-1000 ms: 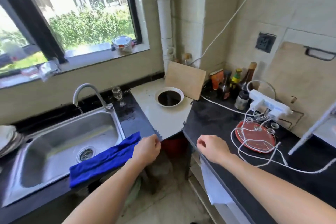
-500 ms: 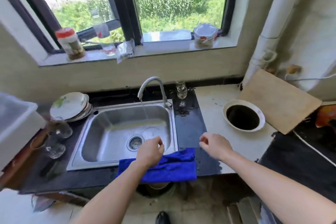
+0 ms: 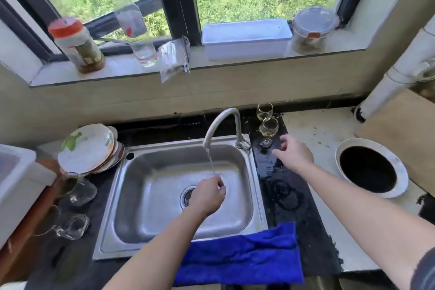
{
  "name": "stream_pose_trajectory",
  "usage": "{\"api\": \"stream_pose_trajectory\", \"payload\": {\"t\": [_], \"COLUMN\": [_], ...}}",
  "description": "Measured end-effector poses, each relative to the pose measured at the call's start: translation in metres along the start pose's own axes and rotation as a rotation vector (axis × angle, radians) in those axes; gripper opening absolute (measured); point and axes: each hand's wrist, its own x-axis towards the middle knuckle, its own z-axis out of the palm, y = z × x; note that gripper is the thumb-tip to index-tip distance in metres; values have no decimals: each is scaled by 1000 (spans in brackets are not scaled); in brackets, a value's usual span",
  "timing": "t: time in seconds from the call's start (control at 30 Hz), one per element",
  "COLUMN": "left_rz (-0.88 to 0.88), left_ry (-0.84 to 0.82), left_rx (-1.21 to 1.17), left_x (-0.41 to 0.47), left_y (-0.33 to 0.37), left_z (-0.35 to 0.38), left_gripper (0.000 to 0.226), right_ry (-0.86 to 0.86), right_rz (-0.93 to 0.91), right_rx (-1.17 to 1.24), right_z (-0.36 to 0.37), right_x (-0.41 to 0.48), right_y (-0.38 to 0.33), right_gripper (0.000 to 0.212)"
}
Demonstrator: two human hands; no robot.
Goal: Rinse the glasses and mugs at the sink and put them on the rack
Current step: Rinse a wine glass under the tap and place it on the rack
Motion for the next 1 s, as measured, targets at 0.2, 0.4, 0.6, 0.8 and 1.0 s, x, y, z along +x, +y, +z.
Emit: {"api": "stream_pose_trajectory", "payload": {"t": [0.2,0.4,0.6,0.8,1.0], "left_rz": [-85,-163,-244,-389,-551], "left_ry": [12,20,9,4,-114], "left_rx": [-51,-133,-189,-357,-845], "left_x": [11,18,24,35,41], "left_y": [-13,-19,-38,-67,-85], "left_z": [9,13,17,13,10], "left_gripper": [19,12,14,15,15], "right_ry": [-6,14,71,-346,-400], "right_rz": [56,-15,-304,-257,-56], "right_rx": [56,28,-11,-37,140], "right_z": [13,13,-7,61,105], "right_x": [76,86,15,-19,-25], "right_y": [-23,-15,-40,-90,-118], "right_gripper": [86,70,58,68,57]}}
